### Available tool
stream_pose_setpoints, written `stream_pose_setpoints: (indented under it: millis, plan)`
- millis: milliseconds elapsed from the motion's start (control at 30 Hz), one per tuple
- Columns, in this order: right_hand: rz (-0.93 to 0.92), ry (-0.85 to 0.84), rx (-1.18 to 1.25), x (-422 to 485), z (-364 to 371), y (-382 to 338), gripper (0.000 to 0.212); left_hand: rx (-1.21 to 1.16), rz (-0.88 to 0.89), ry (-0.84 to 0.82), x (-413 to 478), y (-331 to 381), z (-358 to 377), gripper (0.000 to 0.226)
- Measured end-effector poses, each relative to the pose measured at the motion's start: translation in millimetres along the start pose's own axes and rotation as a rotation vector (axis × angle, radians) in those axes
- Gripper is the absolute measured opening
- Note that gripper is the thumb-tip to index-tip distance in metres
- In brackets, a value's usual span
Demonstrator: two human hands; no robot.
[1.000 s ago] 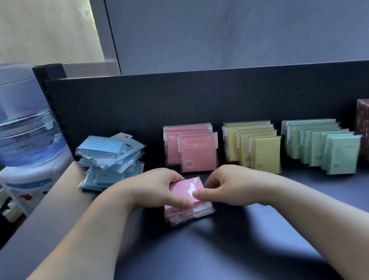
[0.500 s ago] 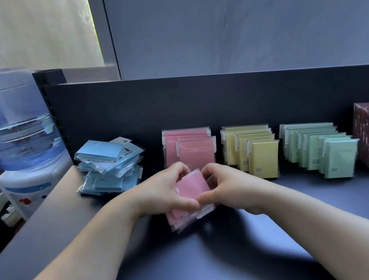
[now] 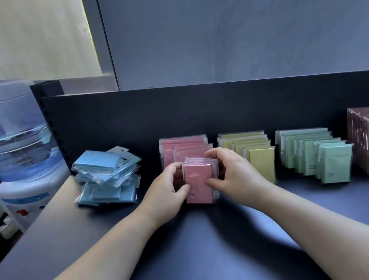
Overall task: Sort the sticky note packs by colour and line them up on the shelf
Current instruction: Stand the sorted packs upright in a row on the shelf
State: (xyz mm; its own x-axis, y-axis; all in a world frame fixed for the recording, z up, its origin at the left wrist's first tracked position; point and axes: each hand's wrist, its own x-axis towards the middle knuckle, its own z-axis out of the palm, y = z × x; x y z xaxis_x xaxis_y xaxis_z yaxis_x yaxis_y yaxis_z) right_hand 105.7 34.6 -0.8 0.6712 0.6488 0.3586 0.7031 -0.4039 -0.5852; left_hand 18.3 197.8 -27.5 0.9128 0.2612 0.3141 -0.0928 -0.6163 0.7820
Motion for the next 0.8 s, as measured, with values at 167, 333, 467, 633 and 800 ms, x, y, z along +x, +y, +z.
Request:
stream_pose_setpoints:
  millis: [167, 333, 467, 633, 800]
  plan:
    - [-0.002, 0.128, 0.06, 5.4, 9.9, 1.0, 0.056, 0.003, -0.013, 0.135, 7.9, 1.4, 6.5, 0.033]
    - [0.204, 0.125, 0.083, 8.2, 22.9, 5.5, 0.071, 0.06, -0.092, 0.166, 14.9, -9.0, 11.6, 0.046]
    - [0.267, 0.009, 0.172, 6.1, 30.1, 9.2, 0.079, 0.099, -0.062, 0.175, 15.7, -6.0, 13.3, 0.042]
    - [0.256, 0.024, 0.207, 9.3, 30.8, 6.1, 0.065, 0.088, -0.015, 0.185, 18.7, -2.5, 15.7, 0.049]
    - [0.292, 0.019, 0.197, 13.2, 35.0, 7.1, 0.083, 0.066, -0.213, 0.339, 29.0, 8.2, 5.0, 0.06]
